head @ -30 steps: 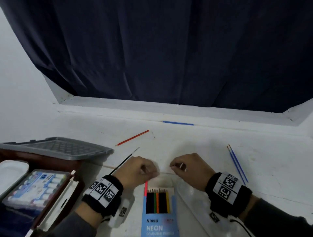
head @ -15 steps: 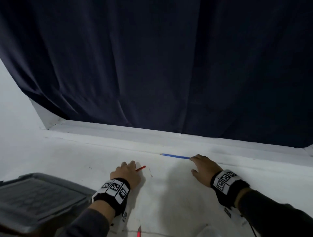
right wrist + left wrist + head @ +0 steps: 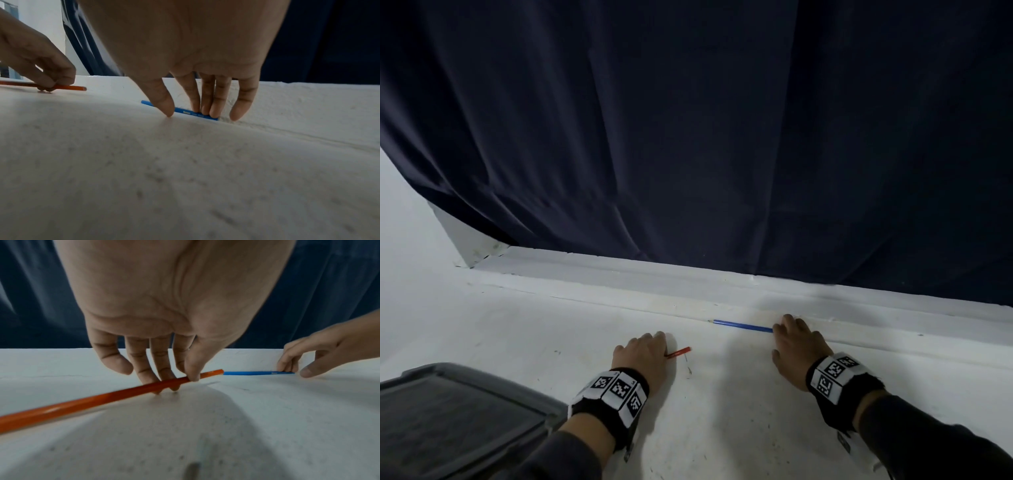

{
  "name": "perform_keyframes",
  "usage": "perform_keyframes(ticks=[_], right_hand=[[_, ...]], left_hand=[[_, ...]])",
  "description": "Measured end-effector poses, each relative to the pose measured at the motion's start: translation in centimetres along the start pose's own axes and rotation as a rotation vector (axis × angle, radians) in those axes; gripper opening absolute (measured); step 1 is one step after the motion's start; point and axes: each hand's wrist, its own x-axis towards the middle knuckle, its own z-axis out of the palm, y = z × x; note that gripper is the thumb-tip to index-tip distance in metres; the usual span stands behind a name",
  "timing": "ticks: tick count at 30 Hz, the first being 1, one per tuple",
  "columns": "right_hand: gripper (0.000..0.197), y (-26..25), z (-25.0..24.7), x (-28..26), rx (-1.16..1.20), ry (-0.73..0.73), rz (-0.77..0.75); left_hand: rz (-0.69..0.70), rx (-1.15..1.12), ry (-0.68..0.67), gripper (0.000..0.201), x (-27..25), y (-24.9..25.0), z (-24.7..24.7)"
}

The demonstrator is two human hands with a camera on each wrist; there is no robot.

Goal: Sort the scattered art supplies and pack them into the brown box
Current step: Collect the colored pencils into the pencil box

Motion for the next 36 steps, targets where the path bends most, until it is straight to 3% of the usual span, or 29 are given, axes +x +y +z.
perform_keyframes(ticks=[7, 11, 14, 20, 23, 26, 30, 36], right_hand=[[0.039, 1.3, 0.3, -0.3, 0.14, -0.019, -0.001], [0.036, 2.6, 0.8, -0.5, 0.345, 0.092, 0.103], [0.037, 3.6, 1.2, -0.5, 0.429, 0.104, 0.153], [0.045, 3.9, 1.7, -0.4, 0.45, 0.055, 0.131], [0.043, 4.0, 1.5, -0.2, 0.495, 0.069, 0.16], [0.04, 4.3, 1.3, -0.1, 0.511, 0.083, 0.163], [0.041, 4.2, 1.3, 0.0, 0.529, 0.076, 0.168], [0.04, 4.4, 1.2, -0.1, 0.54, 0.065, 0.17]], left_hand=[[0.164, -0.164, 0.0, 0.013, 0.4, 3.8, 0.1], [0.053, -0.503, -0.129, 0.026, 2.6, 4.3, 0.3], [-0.067, -0.667, -0.125, 0.031, 4.6, 4.5, 0.6], [-0.147, -0.733, -0.125, 0.026, 6.7, 5.5, 1.2], [-0.152, -0.765, -0.09, 0.014, 6.6, 5.8, 1.6], [-0.159, -0.829, -0.047, 0.018, 6.3, 5.6, 1.7], [-0.155, -0.917, -0.104, 0.022, 6.6, 5.7, 1.6], [-0.154, -0.963, -0.114, 0.012, 7.1, 6.4, 1.4]])
